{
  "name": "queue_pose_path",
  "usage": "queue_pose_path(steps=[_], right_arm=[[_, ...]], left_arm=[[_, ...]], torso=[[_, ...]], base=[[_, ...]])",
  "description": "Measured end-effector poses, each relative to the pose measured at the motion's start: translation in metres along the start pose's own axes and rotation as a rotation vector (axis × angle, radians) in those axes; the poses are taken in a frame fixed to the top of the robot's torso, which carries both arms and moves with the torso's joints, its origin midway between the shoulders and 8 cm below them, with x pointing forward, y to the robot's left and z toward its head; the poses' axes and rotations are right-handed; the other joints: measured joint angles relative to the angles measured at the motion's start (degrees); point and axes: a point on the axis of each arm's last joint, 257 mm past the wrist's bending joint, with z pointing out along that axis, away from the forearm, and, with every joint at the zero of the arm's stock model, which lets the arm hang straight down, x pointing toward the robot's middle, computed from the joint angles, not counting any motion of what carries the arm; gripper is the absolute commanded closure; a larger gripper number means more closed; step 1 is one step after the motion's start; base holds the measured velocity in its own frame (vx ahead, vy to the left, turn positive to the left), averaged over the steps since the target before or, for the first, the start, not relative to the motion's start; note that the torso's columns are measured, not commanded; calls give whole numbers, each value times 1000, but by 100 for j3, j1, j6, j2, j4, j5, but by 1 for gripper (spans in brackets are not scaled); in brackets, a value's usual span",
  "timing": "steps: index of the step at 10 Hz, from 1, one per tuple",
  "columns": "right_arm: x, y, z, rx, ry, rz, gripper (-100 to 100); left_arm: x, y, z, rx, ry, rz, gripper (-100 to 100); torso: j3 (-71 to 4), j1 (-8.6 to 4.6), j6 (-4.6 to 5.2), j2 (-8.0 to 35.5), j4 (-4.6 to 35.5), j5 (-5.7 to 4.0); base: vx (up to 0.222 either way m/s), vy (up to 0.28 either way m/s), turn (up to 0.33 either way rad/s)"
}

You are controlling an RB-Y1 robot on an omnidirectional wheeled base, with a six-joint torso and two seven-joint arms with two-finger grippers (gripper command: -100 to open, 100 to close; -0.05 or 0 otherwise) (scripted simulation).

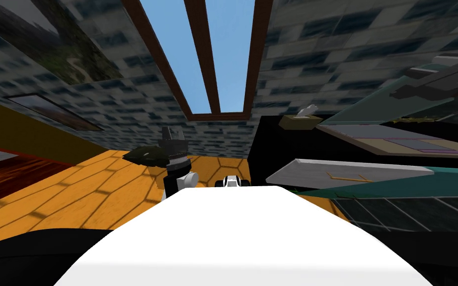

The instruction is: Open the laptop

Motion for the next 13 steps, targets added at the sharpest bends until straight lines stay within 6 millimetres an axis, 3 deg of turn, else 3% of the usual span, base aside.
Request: queue_pose_path(steps=[3, 8, 10, 12, 13], right_arm=[[7, 0, -5, 44, 4, -1, 100], [47, 9, 15, 98, 114, 65, 100], [65, 11, 20, 139, 156, 91, 100], [74, 23, 22, 142, 181, 86, 100], [79, 20, 28, 161, 196, 89, 100]], left_arm=[[0, 0, 0, 0, 0, 0, 0], [0, 0, 0, 0, 0, 0, 0], [0, 0, 0, 0, 0, 0, 0], [0, 0, 0, 0, 0, 0, 0], [0, 0, 0, 0, 0, 0, 0]], torso=[[-8, 4, -6, -11, -5, 2], [-12, -74, -8, -14, -21, -46], [-5, -96, 33, -22, -22, -73], [-24, -118, 20, -47, -40, -88], [-20, -121, -4, -30, -34, -76]], base=[[-83, -11, 86], [-102, -35, 89], [-40, -5, -3], [-38, -12, 57], [-154, -42, 149]])
